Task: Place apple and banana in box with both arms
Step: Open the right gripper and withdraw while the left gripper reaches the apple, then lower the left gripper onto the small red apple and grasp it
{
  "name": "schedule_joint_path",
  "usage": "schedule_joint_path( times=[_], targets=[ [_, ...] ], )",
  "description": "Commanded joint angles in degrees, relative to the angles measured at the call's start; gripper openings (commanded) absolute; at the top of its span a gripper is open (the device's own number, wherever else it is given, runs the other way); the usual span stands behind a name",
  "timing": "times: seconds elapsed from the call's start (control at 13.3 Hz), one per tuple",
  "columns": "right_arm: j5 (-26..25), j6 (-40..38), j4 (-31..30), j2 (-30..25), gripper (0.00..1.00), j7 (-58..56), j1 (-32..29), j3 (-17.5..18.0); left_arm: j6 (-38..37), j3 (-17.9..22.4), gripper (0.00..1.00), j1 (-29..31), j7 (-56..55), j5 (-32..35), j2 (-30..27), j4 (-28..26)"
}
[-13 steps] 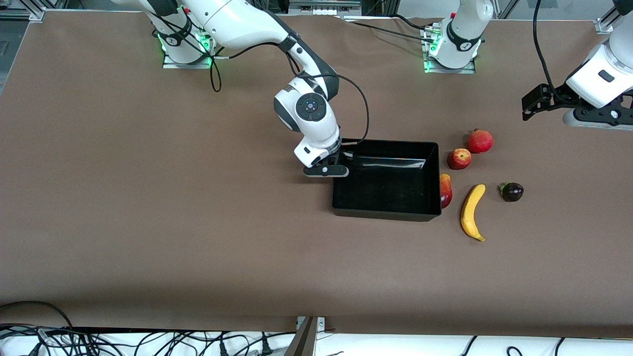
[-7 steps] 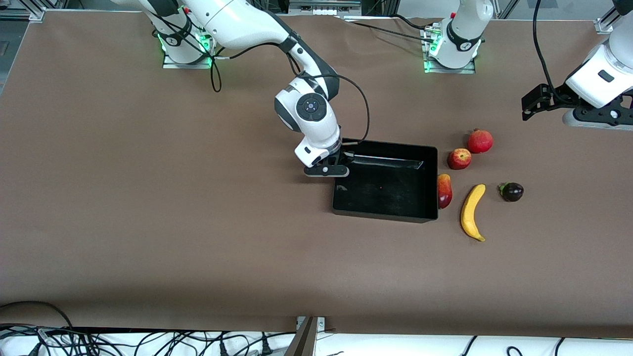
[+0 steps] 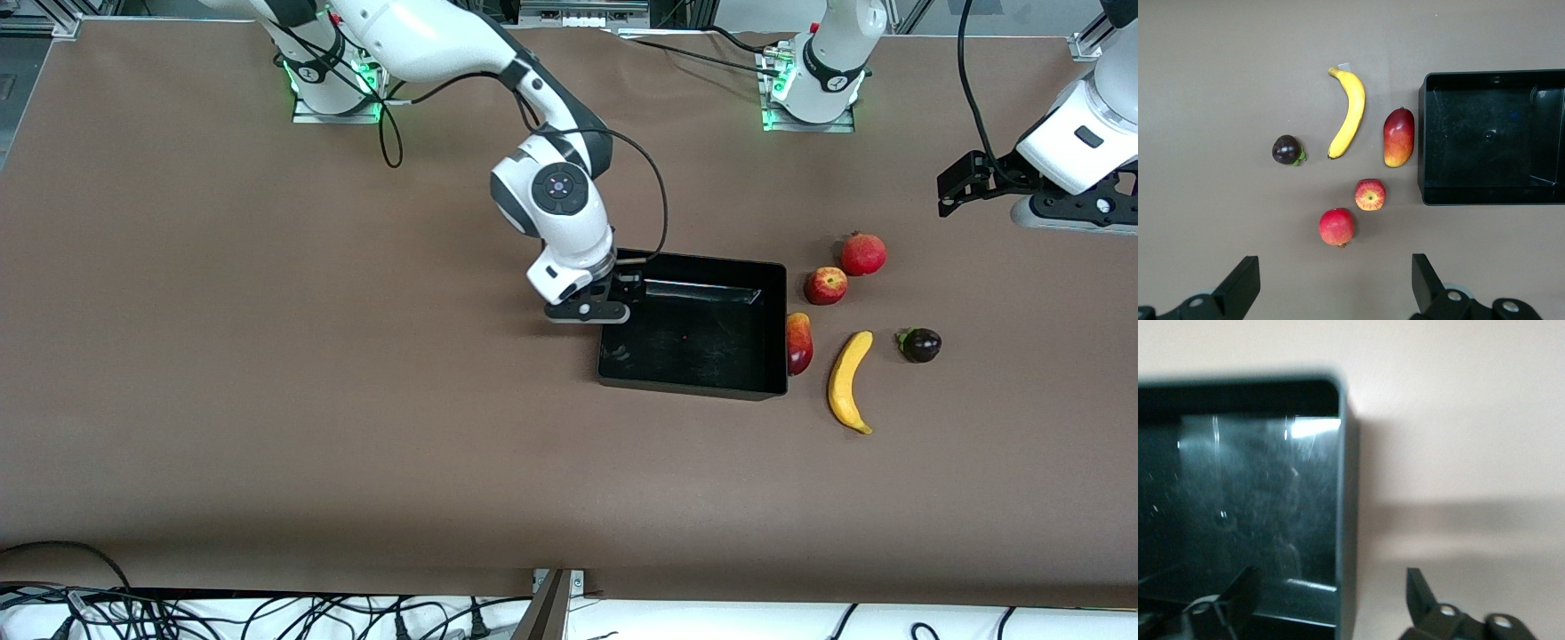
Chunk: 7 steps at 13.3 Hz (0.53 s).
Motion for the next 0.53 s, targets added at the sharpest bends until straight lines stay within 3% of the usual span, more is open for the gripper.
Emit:
schedule_joint_path(
  times=[0.0, 0.23, 0.38, 0.45],
  targets=[
    [0.58, -9.44, -0.80, -9.19, 1.00, -6.42, -2.29, -5.27, -5.47, -1.35, 1.00, -0.15, 0.95, 0.45, 4.76, 1.16],
    [1.80, -22.27, -1.32, -17.71, 1.00, -15.55, -5.97, -9.07, -5.35, -2.67, 1.00, -0.50, 0.96, 1.32, 14.15, 0.98],
    [6.18, -29.48, -2.20, -22.64, 1.00, -20.66, -10.63, -9.60, 1.13, -2.67, 1.00, 0.29, 1.04, 1.24, 17.07, -2.07],
    [6.55, -32.56, -2.90, -24.92, 1.00, -23.47, -11.52, -11.16, 6.39, -2.67, 1.00, 0.29, 1.13, 1.33, 16.82, -6.36]
  ],
)
